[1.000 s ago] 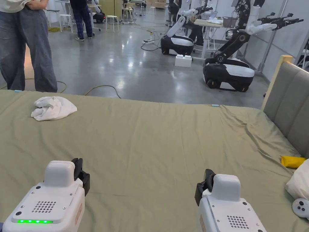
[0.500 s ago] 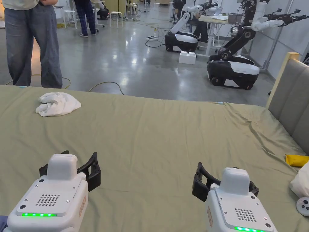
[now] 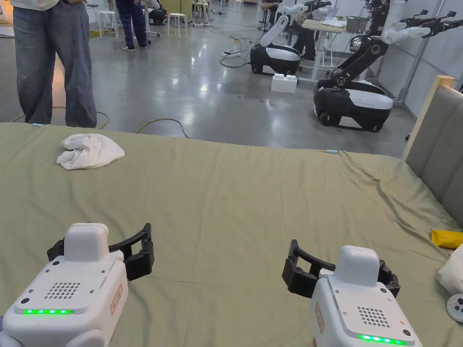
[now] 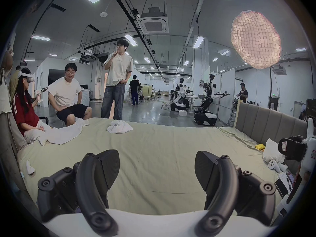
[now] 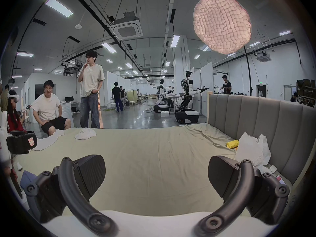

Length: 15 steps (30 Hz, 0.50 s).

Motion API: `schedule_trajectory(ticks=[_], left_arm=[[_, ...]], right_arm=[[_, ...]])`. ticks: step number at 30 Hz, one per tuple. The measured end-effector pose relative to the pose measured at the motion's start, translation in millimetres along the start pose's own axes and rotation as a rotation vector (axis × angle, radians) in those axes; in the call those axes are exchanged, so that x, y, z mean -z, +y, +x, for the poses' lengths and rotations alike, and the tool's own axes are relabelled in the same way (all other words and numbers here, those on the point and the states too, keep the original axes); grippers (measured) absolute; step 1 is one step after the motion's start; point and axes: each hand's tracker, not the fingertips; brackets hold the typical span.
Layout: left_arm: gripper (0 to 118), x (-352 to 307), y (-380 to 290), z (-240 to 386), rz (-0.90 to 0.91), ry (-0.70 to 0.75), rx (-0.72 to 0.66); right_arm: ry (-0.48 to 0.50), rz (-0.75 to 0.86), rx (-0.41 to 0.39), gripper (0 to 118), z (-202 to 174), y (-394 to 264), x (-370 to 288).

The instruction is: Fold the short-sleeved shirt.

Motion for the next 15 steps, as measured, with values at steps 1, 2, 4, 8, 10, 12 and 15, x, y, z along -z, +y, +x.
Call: schedule_trajectory(ticks=[1,2,4,8,10,12,15], left_arm=[[96,0,0,-1,0.0,-0.006,-0.003],[96,0,0,-2,-0.001,-0.011,-0.005],[96,0,0,-1,0.007,-0.011,-0.003],[96,1,0,2,0.004,0.017,0.01],[96,3,0,4,-0.005,0.055,0.036],[96,3,-1,4,-0.002,0.052,0.04],[96,4,-1,2,-0.009,0.034,0.025]], right_arm=[[0.01,-0.003,0.003,118,1,0,1],[0.013,-0.007,0.003,118,0,-1,1],[-0.004,-0.022,-0.012,118,-2,0,2],[-0.031,-0.035,-0.012,118,-5,1,5],[-0.012,-0.054,0.006,118,-4,3,7],[0.013,-0.063,0.043,118,-2,6,7],[0.008,-0.066,0.068,118,-2,9,9]])
